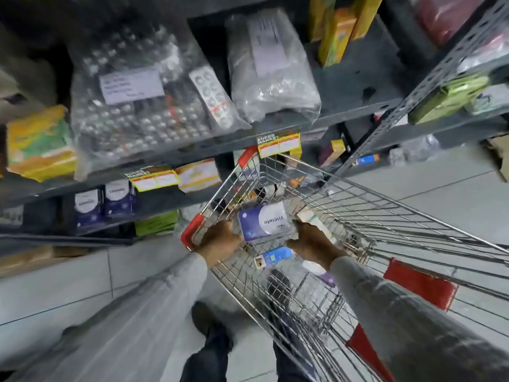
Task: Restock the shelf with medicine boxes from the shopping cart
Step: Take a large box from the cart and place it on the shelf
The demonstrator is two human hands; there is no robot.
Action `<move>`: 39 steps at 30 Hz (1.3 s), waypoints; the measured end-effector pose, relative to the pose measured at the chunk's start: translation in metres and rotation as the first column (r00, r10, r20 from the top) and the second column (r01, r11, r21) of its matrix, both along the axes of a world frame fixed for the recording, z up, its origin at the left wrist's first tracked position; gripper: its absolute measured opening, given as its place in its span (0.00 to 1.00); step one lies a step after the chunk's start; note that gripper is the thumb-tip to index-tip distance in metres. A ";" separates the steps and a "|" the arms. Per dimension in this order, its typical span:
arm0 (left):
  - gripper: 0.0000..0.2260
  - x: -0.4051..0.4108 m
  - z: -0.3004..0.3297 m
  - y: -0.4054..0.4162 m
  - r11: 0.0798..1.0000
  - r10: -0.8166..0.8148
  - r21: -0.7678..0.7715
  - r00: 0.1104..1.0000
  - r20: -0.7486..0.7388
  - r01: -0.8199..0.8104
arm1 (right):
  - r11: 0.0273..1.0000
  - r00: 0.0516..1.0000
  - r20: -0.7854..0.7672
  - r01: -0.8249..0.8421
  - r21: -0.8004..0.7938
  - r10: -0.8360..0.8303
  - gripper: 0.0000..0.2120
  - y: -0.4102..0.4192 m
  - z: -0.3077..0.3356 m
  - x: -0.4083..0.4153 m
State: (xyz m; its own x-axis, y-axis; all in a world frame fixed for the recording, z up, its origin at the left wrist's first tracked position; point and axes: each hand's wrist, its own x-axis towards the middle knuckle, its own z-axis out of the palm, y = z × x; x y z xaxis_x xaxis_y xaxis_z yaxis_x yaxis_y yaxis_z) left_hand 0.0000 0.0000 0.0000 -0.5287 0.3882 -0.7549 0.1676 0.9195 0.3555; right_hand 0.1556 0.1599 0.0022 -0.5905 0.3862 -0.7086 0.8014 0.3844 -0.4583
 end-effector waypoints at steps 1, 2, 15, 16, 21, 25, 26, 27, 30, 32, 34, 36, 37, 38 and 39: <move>0.15 0.001 -0.008 0.002 1.000 -0.002 -0.024 1.000 -0.003 0.002 | 0.999 0.999 -0.002 0.044 -0.019 -0.044 0.27 0.003 -0.011 -0.002; 0.15 -0.001 -0.018 0.005 0.999 -0.020 -0.048 1.000 -0.024 0.019 | 0.995 0.996 0.002 0.086 -0.042 -0.086 0.28 0.005 -0.019 -0.004; 0.10 0.003 -0.077 0.002 0.961 0.190 0.182 0.974 0.121 -0.210 | 0.928 0.913 -0.192 0.330 -0.174 -0.361 0.35 -0.002 -0.067 -0.003; 0.11 0.004 -0.069 0.001 0.946 0.205 0.224 0.967 0.148 -0.235 | 0.922 0.897 -0.224 0.348 -0.170 -0.381 0.34 -0.003 -0.057 0.001; 0.16 0.013 0.021 -0.011 0.846 0.176 0.463 0.958 0.227 -0.265 | 0.878 0.735 -0.484 0.430 -0.210 -0.475 0.25 -0.014 0.020 0.017; 0.14 0.017 0.109 -0.027 0.741 0.175 0.610 0.958 0.228 -0.281 | 0.861 0.590 -0.654 0.467 -0.202 -0.474 0.21 -0.033 0.117 0.020; 0.15 0.018 0.132 -0.031 0.706 0.168 0.649 0.958 0.234 -0.282 | 0.859 0.539 -0.706 0.472 -0.200 -0.460 0.19 -0.039 0.141 0.020; 0.13 0.019 0.156 -0.036 0.661 0.171 0.687 0.952 0.254 -0.302 | 0.864 0.490 -0.755 0.463 -0.198 -0.435 0.17 -0.043 0.162 0.020; 0.13 0.021 0.233 -0.050 0.480 0.167 0.793 0.927 0.337 -0.375 | 0.860 0.361 -0.854 0.479 -0.175 -0.375 0.14 -0.061 0.236 0.010; 0.20 0.017 0.279 -0.065 0.383 0.164 0.845 0.927 0.336 -0.374 | 0.867 0.299 -0.887 0.461 -0.189 -0.352 0.13 -0.075 0.280 0.000; 0.23 0.012 0.319 -0.083 0.291 0.149 0.883 0.929 0.339 -0.369 | 0.891 0.263 -0.911 0.411 -0.192 -0.318 0.13 -0.089 0.318 -0.011; 0.22 0.004 0.360 -0.101 0.241 0.150 0.909 0.938 0.312 -0.341 | 0.916 0.225 -0.934 0.355 -0.187 -0.278 0.12 -0.107 0.356 -0.024; 0.23 -0.003 0.379 -0.109 0.235 0.155 0.920 0.946 0.283 -0.314 | 0.929 0.209 -0.944 0.324 -0.180 -0.255 0.12 -0.117 0.374 -0.031; 0.26 -0.009 0.397 -0.118 0.230 0.174 0.924 0.947 0.269 -0.305 | 0.940 0.197 -0.951 0.291 -0.175 -0.238 0.12 -0.127 0.391 -0.039; 0.29 -0.019 0.411 -0.130 0.218 0.203 0.927 0.943 0.262 -0.304 | 0.948 0.180 -0.954 0.257 -0.189 -0.239 0.12 -0.136 0.408 -0.047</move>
